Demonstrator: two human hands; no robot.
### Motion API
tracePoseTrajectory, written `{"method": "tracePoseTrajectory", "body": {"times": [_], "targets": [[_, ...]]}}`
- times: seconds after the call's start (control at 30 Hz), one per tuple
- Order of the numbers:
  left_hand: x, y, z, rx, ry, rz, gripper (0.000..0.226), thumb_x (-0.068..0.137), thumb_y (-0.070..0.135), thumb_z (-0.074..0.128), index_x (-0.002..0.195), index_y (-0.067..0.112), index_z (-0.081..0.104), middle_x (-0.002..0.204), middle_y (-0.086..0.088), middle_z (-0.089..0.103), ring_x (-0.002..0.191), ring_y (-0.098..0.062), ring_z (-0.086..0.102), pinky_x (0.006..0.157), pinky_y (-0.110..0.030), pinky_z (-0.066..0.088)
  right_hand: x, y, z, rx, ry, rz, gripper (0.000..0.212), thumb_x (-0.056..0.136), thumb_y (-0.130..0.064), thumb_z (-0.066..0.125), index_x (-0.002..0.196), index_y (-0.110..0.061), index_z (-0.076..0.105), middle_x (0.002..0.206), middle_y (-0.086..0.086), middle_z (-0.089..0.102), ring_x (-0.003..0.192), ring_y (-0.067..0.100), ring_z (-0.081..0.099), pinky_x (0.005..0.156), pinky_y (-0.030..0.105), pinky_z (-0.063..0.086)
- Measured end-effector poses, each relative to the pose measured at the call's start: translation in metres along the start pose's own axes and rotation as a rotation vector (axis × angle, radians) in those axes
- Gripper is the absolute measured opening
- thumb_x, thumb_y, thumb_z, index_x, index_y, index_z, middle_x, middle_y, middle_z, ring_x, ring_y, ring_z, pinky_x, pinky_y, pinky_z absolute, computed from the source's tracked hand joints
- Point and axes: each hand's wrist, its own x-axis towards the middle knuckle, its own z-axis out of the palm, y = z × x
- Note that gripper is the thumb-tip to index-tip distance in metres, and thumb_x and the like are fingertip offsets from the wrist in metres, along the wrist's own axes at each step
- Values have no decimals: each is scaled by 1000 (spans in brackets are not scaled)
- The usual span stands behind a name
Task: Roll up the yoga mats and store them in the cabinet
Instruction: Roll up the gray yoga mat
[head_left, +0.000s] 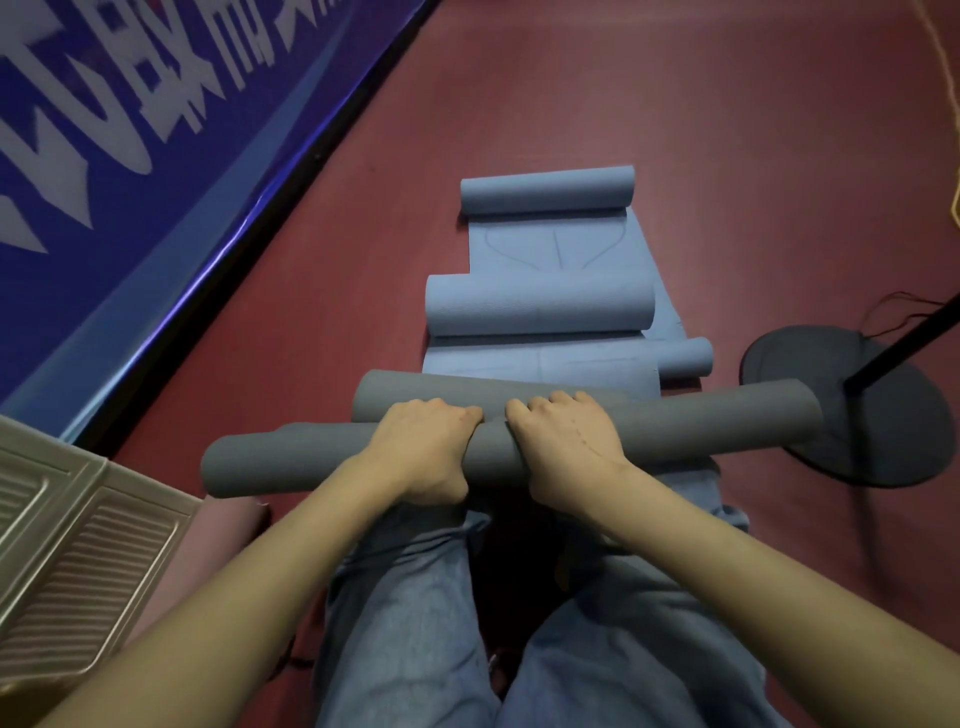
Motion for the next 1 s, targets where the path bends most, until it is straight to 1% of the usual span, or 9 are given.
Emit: {"method": "tracePoseTrajectory", "body": {"times": [0.13,0.27,0.37,0.47,0.57,0.73,0.83,0.9,1.0], "targets": [[-17,-2,-1,4,57,12,41,73,45,69,102,30,45,99,3,69,90,-28,67,65,-35,38,-14,-10,3,7,108,14,46,70,-19,76,109,-18,51,106,6,65,100,31,61,80,38,35],[-49,25,13,-32,215,-1,41,68,36,73,93,26,41,92,2,67,84,-28,68,62,-35,36,-45,-17,19,-28,174,47,57,30,-14,82,82,-17,58,68,6,61,64,31,58,62,35,41],[-74,50,26,-40,264,12,56,36,23,81,80,25,47,66,0,61,58,-28,64,53,-32,43,-75,-23,25,-26,238,20,49,35,-10,77,80,-17,59,65,6,56,61,32,54,59,37,43],[-95,63,33,-98,314,47,59,25,25,81,78,23,55,60,2,56,51,-25,60,51,-29,44,-105,-24,24,-4,259,-7,48,34,-12,75,79,-17,58,65,5,55,60,31,53,58,37,45],[-125,74,44,-173,258,133,58,30,35,81,81,26,54,65,5,57,55,-21,60,53,-29,46,-138,-30,25,17,210,-44,42,37,-15,71,78,-20,58,65,2,53,60,29,53,58,37,43],[-136,79,53,-231,246,131,48,39,27,74,84,23,56,73,3,55,64,-26,56,56,-35,43,-146,-38,31,50,59,-20,51,30,-18,76,78,-20,58,65,2,55,60,30,54,57,36,43],[-127,80,46,-199,272,70,46,44,23,71,88,16,61,83,-4,58,85,-31,58,71,-40,42,-127,-31,24,28,-62,-1,60,22,-21,79,77,-21,55,64,3,58,59,29,57,57,34,39],[-129,86,42,-175,259,22,44,49,22,71,91,12,62,94,-9,55,98,-34,53,79,-42,40,-122,-28,17,17,-155,-33,61,29,-26,83,82,-22,54,68,2,61,64,29,61,59,33,33],[-132,91,41,-180,233,-38,48,51,27,74,95,14,60,94,-8,46,81,-31,43,68,-45,36,-121,-21,9,42,-232,-148,45,70,-34,75,99,-29,41,101,-1,65,98,28,63,73,34,28]]}}
